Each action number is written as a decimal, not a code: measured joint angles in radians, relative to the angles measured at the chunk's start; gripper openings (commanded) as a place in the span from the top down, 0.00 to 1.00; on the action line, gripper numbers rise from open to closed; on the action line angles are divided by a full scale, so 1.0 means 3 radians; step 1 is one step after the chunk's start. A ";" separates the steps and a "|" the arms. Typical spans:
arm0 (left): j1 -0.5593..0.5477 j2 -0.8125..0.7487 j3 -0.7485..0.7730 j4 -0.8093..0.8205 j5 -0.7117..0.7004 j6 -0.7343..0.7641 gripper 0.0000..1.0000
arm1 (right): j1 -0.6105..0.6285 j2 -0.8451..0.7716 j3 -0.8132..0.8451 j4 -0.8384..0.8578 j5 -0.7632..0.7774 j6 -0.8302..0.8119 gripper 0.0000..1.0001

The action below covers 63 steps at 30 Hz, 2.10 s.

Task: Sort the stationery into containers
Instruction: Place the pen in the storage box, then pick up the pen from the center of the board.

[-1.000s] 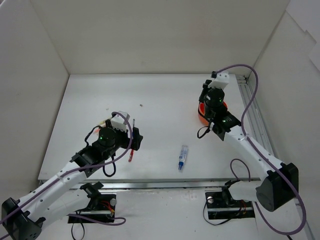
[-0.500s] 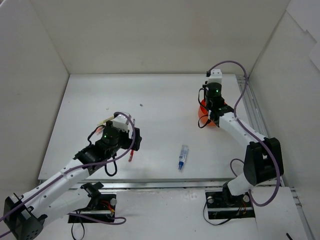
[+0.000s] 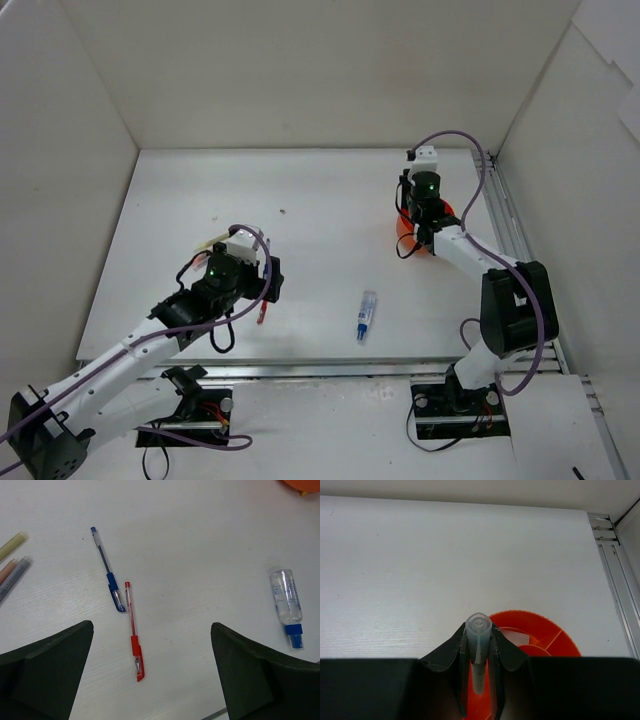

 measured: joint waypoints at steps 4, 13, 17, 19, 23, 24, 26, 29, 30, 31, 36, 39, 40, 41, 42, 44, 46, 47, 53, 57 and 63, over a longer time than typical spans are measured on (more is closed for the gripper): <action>0.0000 -0.0031 0.0000 -0.0010 0.0000 0.0000 0.00 | 0.0000 0.0128 -0.0094 0.0080 -0.0017 0.0001 0.95; 0.0000 -0.0154 0.0000 -0.0032 -0.0001 -0.0009 0.00 | -0.0001 0.0148 -0.0191 0.0167 -0.0076 0.0116 0.60; 0.0000 -0.0141 0.0009 -0.0122 -0.0003 -0.0047 0.00 | -0.0001 0.0019 -0.0304 0.0169 -0.0130 0.0169 0.49; 0.0000 -0.0121 0.0029 -0.0184 0.0000 -0.0086 0.00 | -0.0001 -0.0092 -0.0355 0.0168 -0.0164 0.0192 0.44; 0.0000 -0.0098 0.0056 -0.0277 0.0000 -0.0178 0.00 | 0.0001 -0.0406 -0.0455 0.0170 -0.0305 0.0238 0.27; 0.0000 -0.0099 0.0060 -0.0310 0.0000 -0.0211 0.00 | 0.0013 -0.0509 -0.0491 0.0172 -0.0343 0.0239 0.21; 0.0000 -0.0100 0.0058 -0.0374 -0.0001 -0.0290 0.00 | 0.0053 -0.0720 -0.0548 0.0159 -0.0385 0.0243 0.02; 0.0000 -0.0095 0.0058 -0.0496 -0.0001 -0.0462 0.00 | 0.0195 -0.0997 -0.0563 0.0067 -0.0429 0.0212 0.02; 0.0000 -0.0088 0.0058 -0.0549 -0.0003 -0.0540 0.00 | 0.0248 -0.1067 -0.0563 0.0027 -0.0444 0.0223 0.02; 0.0000 -0.0070 0.0058 -0.0595 0.0001 -0.0604 0.00 | 0.0294 -0.1132 -0.0567 -0.0011 -0.0460 0.0240 0.02; 0.0000 0.0080 -0.0057 -0.0668 0.0156 -0.0891 0.00 | 0.0479 -0.1325 -0.0633 -0.0216 -0.0532 0.0357 0.02; 0.0000 0.0172 -0.0273 -0.0622 0.0264 -0.0969 0.00 | 0.0558 -0.1336 -0.0654 -0.0364 -0.0568 0.0435 0.02; 0.0000 0.0225 -0.0320 -0.0618 0.0285 -0.0977 0.00 | 0.0586 -0.1336 -0.0661 -0.0420 -0.0587 0.0455 0.02; 0.0000 0.0282 -0.0338 -0.0615 0.0303 -0.0979 0.00 | 0.0613 -0.1336 -0.0666 -0.0468 -0.0596 0.0472 0.02; 0.0000 0.0356 -0.0340 -0.0596 0.0313 -0.0978 0.00 | 0.0645 -0.1336 -0.0670 -0.0519 -0.0604 0.0492 0.02; 0.0000 0.0510 -0.0328 -0.0518 0.0315 -0.0977 0.00 | 0.0694 -0.1336 -0.0673 -0.0604 -0.0614 0.0528 0.02; 0.0000 0.0690 -0.0301 -0.0460 0.0313 -0.0978 0.01 | 0.0729 -0.1343 -0.0682 -0.0641 -0.0623 0.0565 0.02; 0.0000 0.0772 -0.0287 -0.0436 0.0313 -0.0977 0.01 | 0.0741 -0.1357 -0.0702 -0.0647 -0.0637 0.0584 0.02; 0.0003 0.0893 -0.0264 -0.0409 0.0203 -0.0987 0.00 | 0.0743 -0.1530 -0.0846 -0.0684 -0.0649 0.0664 0.02; 0.0231 0.0805 -0.0125 -0.0529 0.0060 -0.0982 0.00 | 0.0745 -0.1555 -0.0846 -0.0688 -0.0652 0.0703 0.02; 0.1328 0.0998 0.0336 -0.0614 0.0076 -0.0969 0.00 | 0.0745 -0.1555 -0.0846 -0.0713 -0.0647 0.0764 0.02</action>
